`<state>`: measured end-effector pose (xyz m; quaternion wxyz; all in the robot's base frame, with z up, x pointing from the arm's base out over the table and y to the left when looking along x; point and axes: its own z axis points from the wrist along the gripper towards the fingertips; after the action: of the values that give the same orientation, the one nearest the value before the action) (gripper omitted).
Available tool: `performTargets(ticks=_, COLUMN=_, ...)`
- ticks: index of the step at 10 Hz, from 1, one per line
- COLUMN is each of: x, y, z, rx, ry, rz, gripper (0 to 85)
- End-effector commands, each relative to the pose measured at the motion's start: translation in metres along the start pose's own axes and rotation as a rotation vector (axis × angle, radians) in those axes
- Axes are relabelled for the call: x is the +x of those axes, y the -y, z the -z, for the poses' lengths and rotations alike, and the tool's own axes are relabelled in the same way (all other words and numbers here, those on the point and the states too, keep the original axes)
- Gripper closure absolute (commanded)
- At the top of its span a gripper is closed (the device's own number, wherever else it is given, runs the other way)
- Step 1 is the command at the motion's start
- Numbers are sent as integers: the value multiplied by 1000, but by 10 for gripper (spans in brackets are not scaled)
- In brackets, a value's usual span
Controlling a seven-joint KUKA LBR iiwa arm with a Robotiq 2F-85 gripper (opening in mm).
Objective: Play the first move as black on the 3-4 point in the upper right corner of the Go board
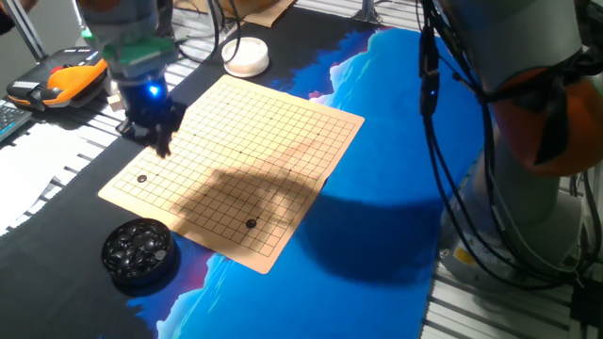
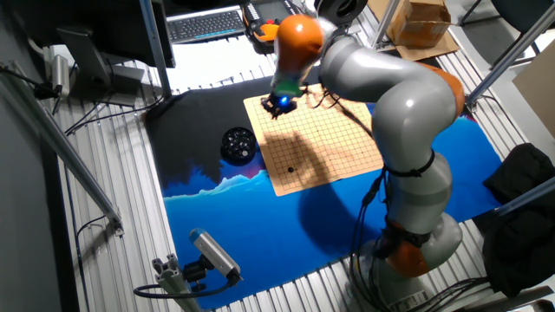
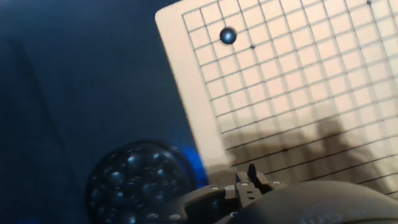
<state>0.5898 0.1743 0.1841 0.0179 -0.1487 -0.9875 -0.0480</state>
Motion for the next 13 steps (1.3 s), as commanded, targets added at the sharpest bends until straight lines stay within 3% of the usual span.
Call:
performTargets(ticks=1, x=-25, y=80, z=11, rx=4, ry=1, rz=8, gripper=850)
performTargets(ticks=5, x=-26, y=80, z=12, rx=8, ry=20, rz=-55, gripper=850)
performTargets(ticks=7, x=-26, y=80, z=12, rx=29, ry=33, rz=-112, gripper=850)
performTargets(ticks=13, x=-26, y=80, z=12, rx=3, ry=23, rz=-220, gripper=850)
